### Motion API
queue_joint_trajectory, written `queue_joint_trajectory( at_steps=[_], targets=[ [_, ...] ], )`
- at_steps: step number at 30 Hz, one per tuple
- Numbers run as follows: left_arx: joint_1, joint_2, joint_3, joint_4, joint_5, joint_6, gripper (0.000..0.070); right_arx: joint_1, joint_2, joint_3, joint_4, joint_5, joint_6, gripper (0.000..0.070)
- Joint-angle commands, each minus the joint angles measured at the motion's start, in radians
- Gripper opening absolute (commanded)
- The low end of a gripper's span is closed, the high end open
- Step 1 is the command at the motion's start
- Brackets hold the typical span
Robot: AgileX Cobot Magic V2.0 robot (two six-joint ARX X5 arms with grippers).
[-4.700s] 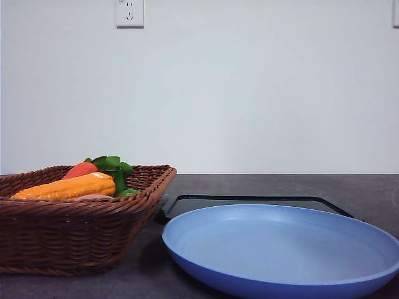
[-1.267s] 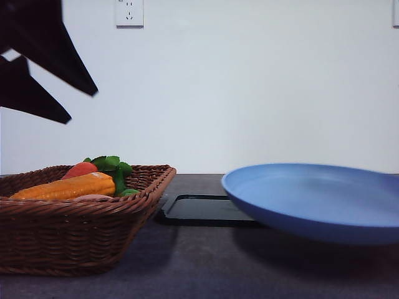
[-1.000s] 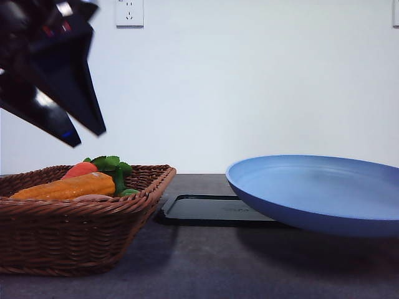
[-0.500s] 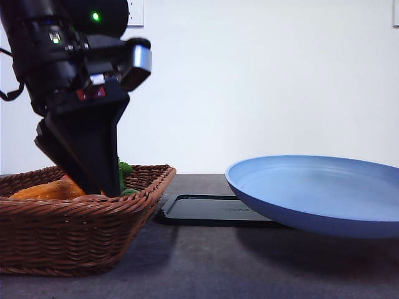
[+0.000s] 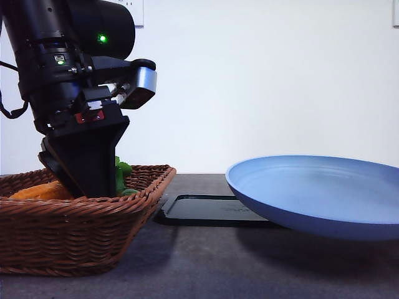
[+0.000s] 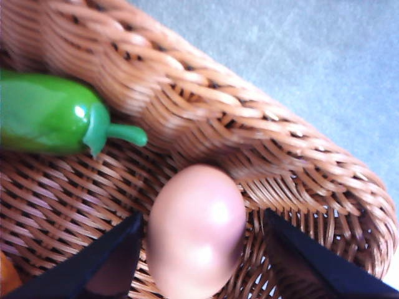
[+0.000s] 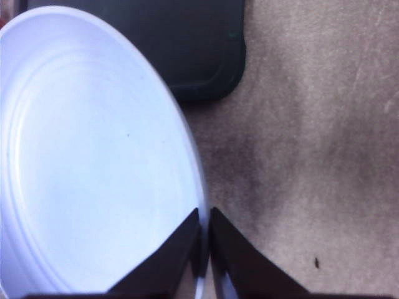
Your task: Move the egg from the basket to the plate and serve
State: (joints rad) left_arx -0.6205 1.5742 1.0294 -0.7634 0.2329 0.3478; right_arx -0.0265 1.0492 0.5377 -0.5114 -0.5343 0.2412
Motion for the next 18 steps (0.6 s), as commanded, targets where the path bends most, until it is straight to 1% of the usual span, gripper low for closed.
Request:
queue_joint_trajectory(
  at_steps=[1, 8, 18],
  targets=[
    [-0.010, 0.016, 0.024, 0.007, -0.002, 0.012, 0.0393, 0.000, 0.006, 0.005, 0.011, -0.008, -0.007, 0.0000],
    [-0.009, 0.018, 0.024, 0.029, -0.002, 0.016, 0.0393, 0.000, 0.006, 0.005, 0.013, -0.008, -0.008, 0.0000],
    [-0.009, 0.049, 0.024, 0.026, -0.002, 0.015, 0.0393, 0.000, 0.006, 0.005, 0.013, -0.008, -0.014, 0.0000]
  ],
)
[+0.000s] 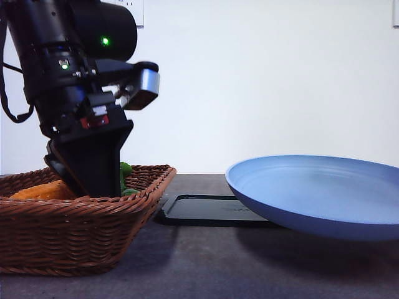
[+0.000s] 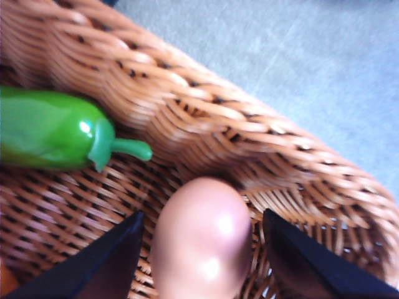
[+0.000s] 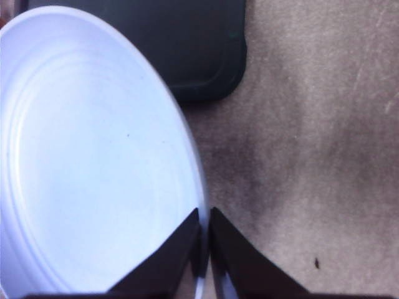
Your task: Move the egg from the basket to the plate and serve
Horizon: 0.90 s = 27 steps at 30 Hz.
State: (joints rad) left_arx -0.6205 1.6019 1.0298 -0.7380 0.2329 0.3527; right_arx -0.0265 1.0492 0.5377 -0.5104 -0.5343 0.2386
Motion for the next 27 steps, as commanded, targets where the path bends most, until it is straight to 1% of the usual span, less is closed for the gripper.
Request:
queue_joint_trajectory(
  at_steps=[1, 7, 8, 12, 14, 15, 18, 20, 23, 25, 27],
  targets=[
    [-0.009, 0.026, 0.024, 0.001, -0.002, 0.010, 0.0393, 0.000, 0.006, 0.005, 0.012, -0.008, -0.011, 0.0000],
    [-0.009, 0.035, 0.024, 0.000, -0.002, 0.010, 0.0382, 0.000, 0.006, 0.005, 0.012, -0.008, -0.011, 0.0000],
    [-0.009, 0.035, 0.024, -0.001, -0.002, 0.010, 0.0367, 0.000, 0.006, 0.005, 0.012, -0.008, -0.011, 0.0000],
    [-0.009, 0.035, 0.024, -0.006, -0.002, 0.010, 0.0249, 0.000, 0.006, 0.005, 0.012, -0.008, -0.011, 0.0000],
    [-0.009, 0.035, 0.024, -0.006, -0.002, 0.010, 0.0206, 0.000, 0.006, 0.005, 0.012, -0.008, -0.011, 0.0000],
    [-0.009, 0.035, 0.024, -0.006, -0.003, 0.010, 0.0193, 0.000, 0.006, 0.005, 0.012, -0.008, -0.011, 0.0000],
    [-0.009, 0.034, 0.028, -0.015, -0.012, 0.010, 0.0187, 0.000, 0.006, 0.005, 0.012, -0.008, -0.011, 0.0000],
    [-0.009, 0.034, 0.048, -0.059, -0.037, 0.010, 0.0187, 0.000, 0.006, 0.005, 0.012, -0.008, -0.011, 0.0000],
    [-0.009, 0.034, 0.117, -0.180, -0.069, 0.008, 0.0187, 0.001, 0.006, 0.005, 0.011, -0.008, -0.008, 0.0000],
    [-0.010, 0.034, 0.187, -0.272, -0.068, -0.002, 0.0187, 0.006, 0.007, 0.005, 0.009, -0.008, 0.011, 0.0000],
    [-0.012, 0.034, 0.264, -0.340, -0.056, -0.018, 0.0187, 0.014, 0.008, 0.005, 0.008, -0.008, 0.023, 0.0000]
  ],
)
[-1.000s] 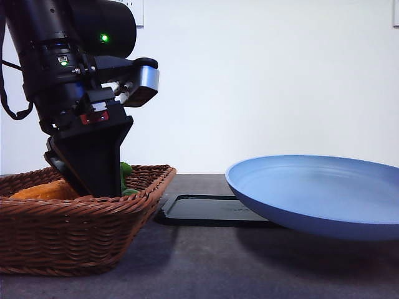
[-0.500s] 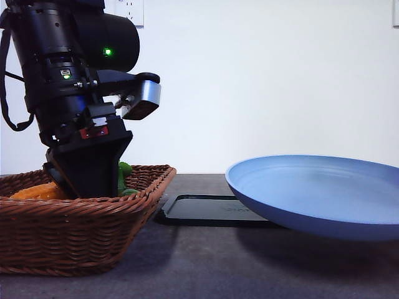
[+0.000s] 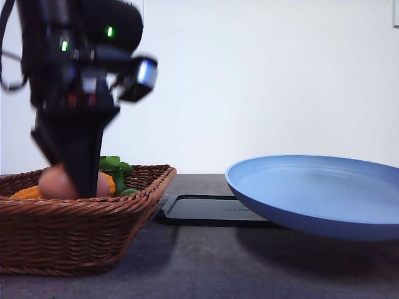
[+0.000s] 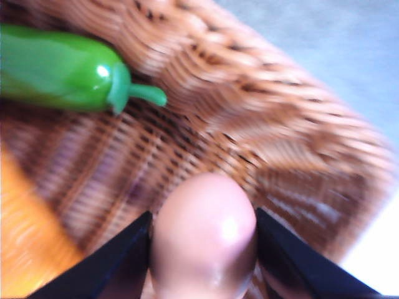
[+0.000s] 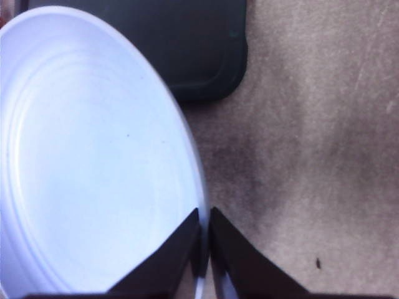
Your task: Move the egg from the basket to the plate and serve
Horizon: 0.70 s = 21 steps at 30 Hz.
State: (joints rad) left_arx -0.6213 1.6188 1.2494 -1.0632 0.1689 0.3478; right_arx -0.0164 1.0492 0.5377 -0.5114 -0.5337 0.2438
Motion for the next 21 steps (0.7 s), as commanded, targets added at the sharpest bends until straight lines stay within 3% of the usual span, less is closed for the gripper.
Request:
queue_joint_trajectory(
  at_steps=[1, 3, 6, 8, 12, 17, 21],
  targets=[
    [-0.014, 0.017, 0.080, -0.029, 0.029, -0.029, 0.0187, 0.009, 0.009, 0.005, 0.008, -0.009, 0.018, 0.0000],
    [-0.020, 0.017, 0.146, -0.020, 0.106, -0.076, 0.0187, 0.023, 0.009, 0.005, 0.003, -0.009, 0.018, 0.0000],
    [-0.036, 0.017, 0.193, 0.099, 0.267, -0.150, 0.0187, 0.052, 0.009, 0.005, -0.002, -0.009, 0.018, 0.0000],
    [-0.062, 0.017, 0.197, 0.196, 0.297, -0.191, 0.0187, 0.074, 0.009, 0.005, -0.005, -0.009, 0.018, 0.0000],
    [-0.150, 0.034, 0.197, 0.324, 0.222, -0.187, 0.0187, 0.109, 0.009, 0.005, -0.014, -0.009, 0.018, 0.0000],
    [-0.268, 0.086, 0.197, 0.401, 0.091, -0.128, 0.0187, 0.131, 0.009, 0.005, -0.017, -0.009, 0.018, 0.0000],
    [-0.338, 0.155, 0.197, 0.449, 0.038, -0.120, 0.0187, 0.133, 0.009, 0.005, -0.024, -0.009, 0.018, 0.0000]
  ],
)
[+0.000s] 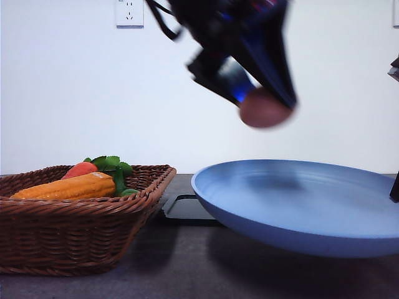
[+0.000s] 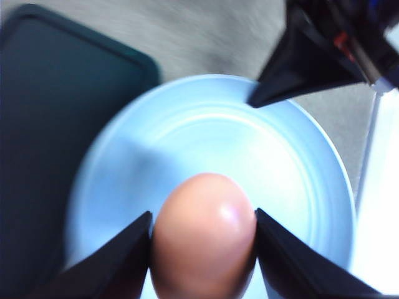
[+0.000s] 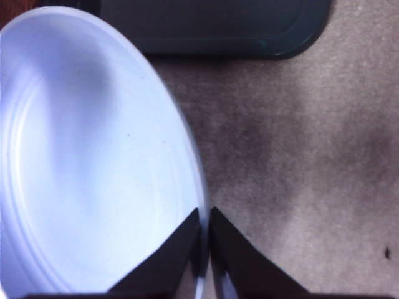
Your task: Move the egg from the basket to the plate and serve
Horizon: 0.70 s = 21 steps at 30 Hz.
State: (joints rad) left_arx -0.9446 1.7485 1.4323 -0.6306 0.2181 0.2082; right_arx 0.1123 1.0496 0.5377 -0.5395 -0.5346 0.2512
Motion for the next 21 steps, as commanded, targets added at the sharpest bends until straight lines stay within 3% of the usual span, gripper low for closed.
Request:
queue_joint_trajectory(
  at_steps=[1, 6, 12, 17, 21],
  targets=[
    [-0.029, 0.044, 0.014, 0.025, -0.033, 0.020, 0.0187, 0.004, 0.008, 0.005, 0.003, -0.008, 0.011, 0.0000],
    [-0.081, 0.120, 0.014, 0.035, -0.159, 0.053, 0.0188, 0.004, 0.008, 0.005, -0.004, -0.008, 0.011, 0.0000],
    [-0.090, 0.154, 0.014, 0.033, -0.162, 0.051, 0.0199, 0.004, 0.008, 0.005, -0.008, -0.008, 0.011, 0.0000],
    [-0.092, 0.154, 0.014, 0.030, -0.159, 0.026, 0.0381, 0.004, 0.008, 0.005, -0.015, -0.008, 0.011, 0.0000],
    [-0.092, 0.146, 0.022, -0.003, -0.121, 0.008, 0.0395, 0.004, 0.008, 0.005, -0.027, -0.008, 0.012, 0.0000]
  ],
)
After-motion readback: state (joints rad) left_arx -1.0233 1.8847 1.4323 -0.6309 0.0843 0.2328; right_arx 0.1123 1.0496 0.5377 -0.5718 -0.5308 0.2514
